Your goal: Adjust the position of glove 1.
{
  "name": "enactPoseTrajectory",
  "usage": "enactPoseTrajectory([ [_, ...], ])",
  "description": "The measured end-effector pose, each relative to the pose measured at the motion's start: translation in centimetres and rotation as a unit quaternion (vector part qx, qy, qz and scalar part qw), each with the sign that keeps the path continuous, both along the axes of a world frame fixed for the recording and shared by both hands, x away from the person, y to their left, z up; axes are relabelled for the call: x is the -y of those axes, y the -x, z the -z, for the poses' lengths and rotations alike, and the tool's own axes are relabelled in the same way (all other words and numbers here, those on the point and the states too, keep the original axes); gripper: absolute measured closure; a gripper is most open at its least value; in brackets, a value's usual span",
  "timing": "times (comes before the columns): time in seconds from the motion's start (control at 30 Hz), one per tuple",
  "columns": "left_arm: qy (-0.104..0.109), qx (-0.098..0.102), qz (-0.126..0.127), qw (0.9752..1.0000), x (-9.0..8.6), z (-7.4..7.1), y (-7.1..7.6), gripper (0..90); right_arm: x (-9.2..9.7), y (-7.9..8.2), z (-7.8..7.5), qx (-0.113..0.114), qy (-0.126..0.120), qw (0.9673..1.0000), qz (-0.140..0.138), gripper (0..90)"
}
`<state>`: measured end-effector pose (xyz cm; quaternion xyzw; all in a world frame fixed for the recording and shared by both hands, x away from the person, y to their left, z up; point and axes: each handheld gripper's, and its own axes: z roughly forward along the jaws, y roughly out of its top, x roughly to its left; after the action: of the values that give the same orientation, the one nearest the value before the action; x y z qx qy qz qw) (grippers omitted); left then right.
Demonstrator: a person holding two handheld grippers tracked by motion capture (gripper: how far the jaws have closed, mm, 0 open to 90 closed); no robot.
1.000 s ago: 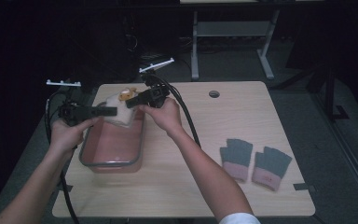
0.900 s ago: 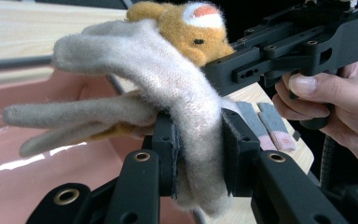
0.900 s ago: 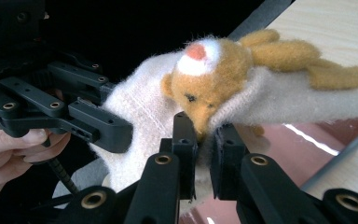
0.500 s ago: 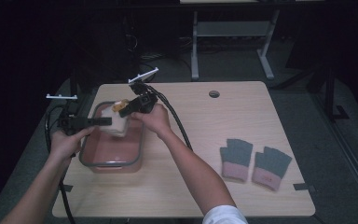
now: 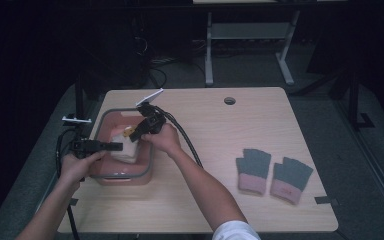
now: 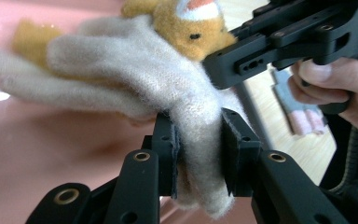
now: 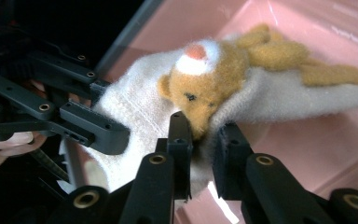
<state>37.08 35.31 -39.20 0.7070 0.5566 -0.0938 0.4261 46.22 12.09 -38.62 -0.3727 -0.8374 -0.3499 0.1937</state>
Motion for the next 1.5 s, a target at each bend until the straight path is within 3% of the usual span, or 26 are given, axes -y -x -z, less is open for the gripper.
enactPoseTrajectory([
  [0.17,-0.027,-0.025,-0.017,0.9992,0.1,0.7,-0.1,69.5,-0.3,0.0,0.6,-0.002,0.022,0.9998,0.003,70.6],
  [0.27,-0.052,-0.034,-0.014,0.9980,0.2,0.9,-0.1,69.3,-0.3,0.1,0.4,-0.002,0.026,0.9997,0.001,69.1],
  [0.53,-0.107,-0.054,-0.008,0.9928,0.1,1.6,0.0,67.7,-0.1,0.4,0.0,0.009,0.031,0.9995,-0.001,63.5],
  [0.73,-0.104,-0.051,-0.015,0.9932,0.3,1.1,0.0,59.1,0.5,0.8,-0.9,0.020,0.023,0.9995,0.001,62.9],
  [0.87,-0.111,-0.029,-0.019,0.9932,0.4,-0.1,0.0,52.7,1.1,1.2,-1.5,0.027,0.019,0.9994,0.002,62.8],
  [1.0,-0.121,-0.010,-0.022,0.9924,0.7,-1.5,-0.1,53.3,2.0,1.6,-2.1,0.037,0.012,0.9992,0.005,62.8],
  [1.1,-0.123,0.014,-0.025,0.9920,1.0,-2.3,0.0,59.4,2.7,1.9,-2.6,0.041,0.005,0.9991,0.007,62.4],
  [1.3,-0.141,-0.011,-0.013,0.9898,1.7,-1.2,-0.5,66.7,4.3,2.4,-3.2,0.048,-0.007,0.9987,0.013,62.1],
  [1.5,-0.163,-0.032,0.001,0.9861,2.0,0.0,-0.9,66.7,5.5,2.8,-3.6,0.053,-0.016,0.9983,0.014,60.8],
])
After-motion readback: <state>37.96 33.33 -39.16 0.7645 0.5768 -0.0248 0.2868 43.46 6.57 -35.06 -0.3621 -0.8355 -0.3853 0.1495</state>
